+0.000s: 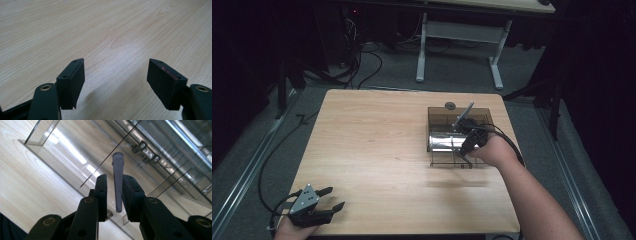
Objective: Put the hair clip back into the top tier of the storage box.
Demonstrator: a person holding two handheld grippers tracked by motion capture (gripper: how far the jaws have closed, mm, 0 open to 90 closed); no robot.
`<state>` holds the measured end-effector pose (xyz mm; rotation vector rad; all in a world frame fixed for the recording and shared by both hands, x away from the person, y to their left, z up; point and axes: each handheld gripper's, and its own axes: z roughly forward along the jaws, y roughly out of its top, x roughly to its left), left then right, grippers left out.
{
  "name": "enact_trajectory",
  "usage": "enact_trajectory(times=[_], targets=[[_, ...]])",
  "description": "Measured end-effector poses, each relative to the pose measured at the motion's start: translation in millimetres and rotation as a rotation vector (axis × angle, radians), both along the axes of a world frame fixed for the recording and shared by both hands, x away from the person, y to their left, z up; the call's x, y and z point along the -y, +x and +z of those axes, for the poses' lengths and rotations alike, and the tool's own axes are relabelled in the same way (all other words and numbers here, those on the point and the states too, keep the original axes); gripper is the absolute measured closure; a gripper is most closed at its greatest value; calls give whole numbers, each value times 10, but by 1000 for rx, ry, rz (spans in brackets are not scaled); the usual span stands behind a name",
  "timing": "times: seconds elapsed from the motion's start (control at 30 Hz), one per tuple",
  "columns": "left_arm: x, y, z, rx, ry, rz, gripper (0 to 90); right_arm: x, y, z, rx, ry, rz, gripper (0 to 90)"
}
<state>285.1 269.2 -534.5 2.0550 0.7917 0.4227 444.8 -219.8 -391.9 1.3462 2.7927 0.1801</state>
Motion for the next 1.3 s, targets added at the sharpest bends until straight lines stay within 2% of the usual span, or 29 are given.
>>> enact_trajectory(times=[0.2, 0.27, 0.6, 0.93, 1.17, 1.3], targets=[[3, -1, -1, 2, 2, 2, 310, 55, -113, 13, -7, 15, -6, 793], [3, -2, -1, 2, 2, 1, 310, 73, -168, 27, -12, 17, -25, 804], [3, -1, -1, 2, 5, 2, 310, 149, -360, 27, -3, 39, -19, 857], [4, -1, -1, 2, 5, 3, 310, 233, -534, -95, 6, 77, -41, 855], [5, -1, -1, 3, 6, 4, 310, 260, -591, -195, 8, 80, -42, 849], [6, -1, -2, 2, 4, 5, 310, 262, -628, -261, 19, 80, -46, 811]])
